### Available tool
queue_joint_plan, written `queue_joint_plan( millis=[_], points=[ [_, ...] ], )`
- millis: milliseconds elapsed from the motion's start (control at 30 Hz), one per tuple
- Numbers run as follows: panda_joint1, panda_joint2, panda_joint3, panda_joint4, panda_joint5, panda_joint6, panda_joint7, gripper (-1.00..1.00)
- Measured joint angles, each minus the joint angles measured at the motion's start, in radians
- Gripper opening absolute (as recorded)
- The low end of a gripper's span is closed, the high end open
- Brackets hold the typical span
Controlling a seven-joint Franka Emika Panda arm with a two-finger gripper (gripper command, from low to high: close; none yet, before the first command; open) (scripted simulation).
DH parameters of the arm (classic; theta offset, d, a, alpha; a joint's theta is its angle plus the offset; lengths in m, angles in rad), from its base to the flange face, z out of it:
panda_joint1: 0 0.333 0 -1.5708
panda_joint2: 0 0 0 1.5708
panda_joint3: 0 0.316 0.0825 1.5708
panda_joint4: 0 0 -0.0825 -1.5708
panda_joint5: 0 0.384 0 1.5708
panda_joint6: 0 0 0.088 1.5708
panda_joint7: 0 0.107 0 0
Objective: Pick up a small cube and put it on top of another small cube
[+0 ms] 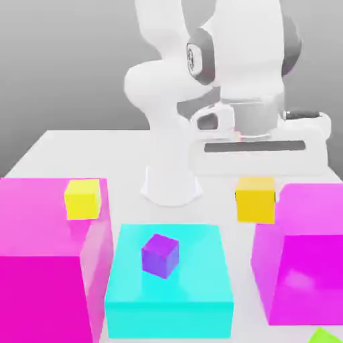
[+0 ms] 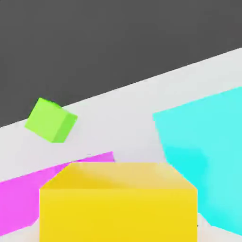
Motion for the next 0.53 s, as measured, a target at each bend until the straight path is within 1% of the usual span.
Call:
queue_joint_plan(
  millis=[267,333,400,433,533],
  points=[
    [-0.152,-0.027,-0.070,-0.010,-0.115,-0.111,-0.012,-1.00],
    [-0.160,0.023,-0.089,-0.031,-0.113,-0.055,-0.021,-1.00],
    [-0.154,0.089,-0.104,-0.054,-0.090,0.027,-0.041,-1.00],
    [-0.150,0.116,-0.110,-0.063,-0.078,0.061,-0.051,1.00],
    [-0.150,0.116,-0.110,-0.063,-0.078,0.061,-0.051,1.00]
  ],
)
